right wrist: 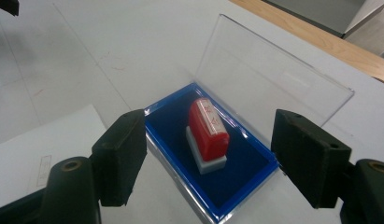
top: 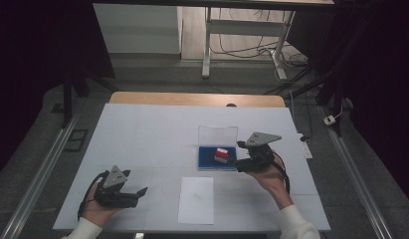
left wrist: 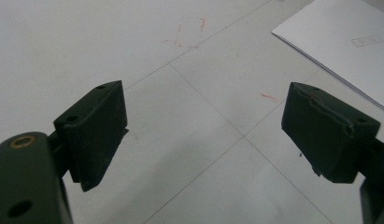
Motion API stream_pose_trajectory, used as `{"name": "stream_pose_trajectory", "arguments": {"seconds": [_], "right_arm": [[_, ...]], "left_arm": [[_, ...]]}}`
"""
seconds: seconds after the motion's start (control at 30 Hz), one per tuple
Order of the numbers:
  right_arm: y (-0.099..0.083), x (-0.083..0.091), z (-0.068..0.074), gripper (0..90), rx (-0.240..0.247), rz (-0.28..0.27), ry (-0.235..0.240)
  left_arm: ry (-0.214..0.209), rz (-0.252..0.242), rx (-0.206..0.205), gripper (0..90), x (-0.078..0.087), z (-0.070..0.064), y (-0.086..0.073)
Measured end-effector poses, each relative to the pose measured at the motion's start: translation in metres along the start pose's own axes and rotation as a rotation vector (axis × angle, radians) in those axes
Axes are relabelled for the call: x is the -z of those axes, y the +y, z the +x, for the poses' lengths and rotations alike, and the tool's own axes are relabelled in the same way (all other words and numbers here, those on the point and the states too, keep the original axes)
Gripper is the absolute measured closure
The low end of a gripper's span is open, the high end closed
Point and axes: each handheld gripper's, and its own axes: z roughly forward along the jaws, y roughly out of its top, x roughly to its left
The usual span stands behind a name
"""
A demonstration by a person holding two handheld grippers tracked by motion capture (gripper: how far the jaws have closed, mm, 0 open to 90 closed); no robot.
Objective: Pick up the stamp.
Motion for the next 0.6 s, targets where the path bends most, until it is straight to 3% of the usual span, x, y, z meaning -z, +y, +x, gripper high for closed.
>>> {"name": "stream_pose_trajectory", "arguments": {"seconds": [0.43, 0.6], "right_arm": [[0.011, -0.041, -0.007, 28.1, 0.034, 0.073, 0.022], [0.01, -0.048, -0.007, 30.6, 0.04, 0.1, 0.026]], "left_arm": [[0.004, 0.003, 0.004, 14.8, 0.0, 0.0, -0.001], [0.006, 0.003, 0.003, 14.8, 0.0, 0.0, -0.001]]}}
